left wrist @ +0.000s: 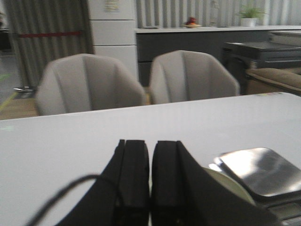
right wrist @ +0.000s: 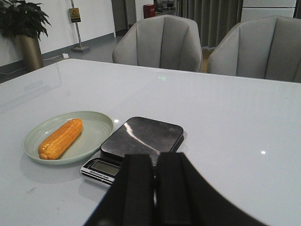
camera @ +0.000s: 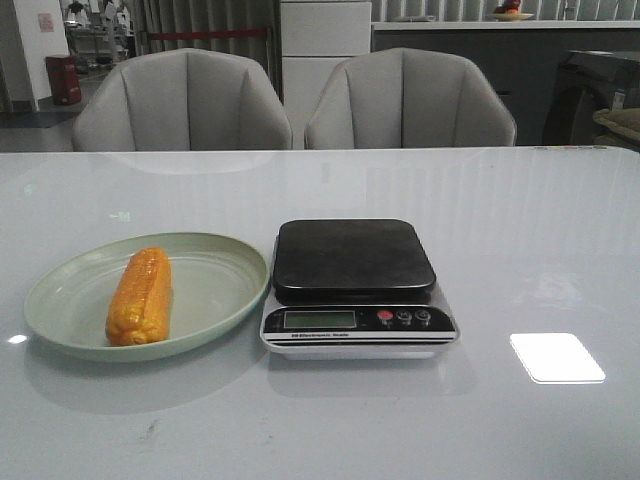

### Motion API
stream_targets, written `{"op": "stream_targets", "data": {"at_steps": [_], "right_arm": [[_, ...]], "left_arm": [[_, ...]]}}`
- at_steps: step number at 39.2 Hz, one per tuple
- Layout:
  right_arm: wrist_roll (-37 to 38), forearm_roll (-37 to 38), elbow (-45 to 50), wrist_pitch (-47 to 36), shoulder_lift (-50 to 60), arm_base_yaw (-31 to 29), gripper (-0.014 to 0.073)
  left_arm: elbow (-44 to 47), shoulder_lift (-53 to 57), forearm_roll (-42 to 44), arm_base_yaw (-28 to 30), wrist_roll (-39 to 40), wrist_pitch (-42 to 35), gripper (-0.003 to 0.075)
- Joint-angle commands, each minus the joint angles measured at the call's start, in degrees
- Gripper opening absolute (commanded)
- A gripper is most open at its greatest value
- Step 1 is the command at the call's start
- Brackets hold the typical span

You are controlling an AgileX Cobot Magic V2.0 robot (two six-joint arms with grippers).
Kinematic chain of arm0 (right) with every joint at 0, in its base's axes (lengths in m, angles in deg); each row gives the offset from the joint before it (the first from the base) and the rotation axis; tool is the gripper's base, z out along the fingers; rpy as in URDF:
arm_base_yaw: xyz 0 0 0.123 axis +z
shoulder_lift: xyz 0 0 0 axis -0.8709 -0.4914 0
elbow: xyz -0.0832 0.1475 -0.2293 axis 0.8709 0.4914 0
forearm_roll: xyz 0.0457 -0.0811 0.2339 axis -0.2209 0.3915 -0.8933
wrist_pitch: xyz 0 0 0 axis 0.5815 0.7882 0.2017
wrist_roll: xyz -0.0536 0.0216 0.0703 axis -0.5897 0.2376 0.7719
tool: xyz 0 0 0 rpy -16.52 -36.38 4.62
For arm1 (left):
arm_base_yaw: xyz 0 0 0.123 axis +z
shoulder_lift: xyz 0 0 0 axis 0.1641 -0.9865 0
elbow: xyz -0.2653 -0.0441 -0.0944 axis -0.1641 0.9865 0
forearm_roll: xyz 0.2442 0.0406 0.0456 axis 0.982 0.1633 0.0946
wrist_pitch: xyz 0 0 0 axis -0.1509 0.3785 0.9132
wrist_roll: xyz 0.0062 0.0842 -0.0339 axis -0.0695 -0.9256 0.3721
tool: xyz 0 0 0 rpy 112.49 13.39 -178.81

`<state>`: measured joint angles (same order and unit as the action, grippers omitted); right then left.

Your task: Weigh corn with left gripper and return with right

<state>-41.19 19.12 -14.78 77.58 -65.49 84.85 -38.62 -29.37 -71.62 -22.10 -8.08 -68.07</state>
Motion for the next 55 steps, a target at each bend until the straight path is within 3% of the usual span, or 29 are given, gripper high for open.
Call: {"op": "stream_targets", "data": {"at_steps": [1,7,17,55], "right_arm": [[-0.6,0.5,-1.5,-4.2,-0.5,-0.3,0.0167],[-0.6,0.5,-1.5,-4.2,-0.5,-0.3,0.0167],[-0.6,0.5,-1.5,-4.0,-0.5,-0.3,0.0167],[-0.6,0.5,-1.5,-3.0,-0.5,-0.3,0.0167]], "left_arm": [[1.8,-0.8,0.0,6.0,-0.1,-9.6,0.0123],[6.2,0.5,1.4,10.9,-0.1,-10.8,0.0123],[14.2,3.8,2.6,11.7,0.3,-15.1,0.0123],[14.1,3.8,2.6,11.6,0.3,-15.1,0.0123]]}}
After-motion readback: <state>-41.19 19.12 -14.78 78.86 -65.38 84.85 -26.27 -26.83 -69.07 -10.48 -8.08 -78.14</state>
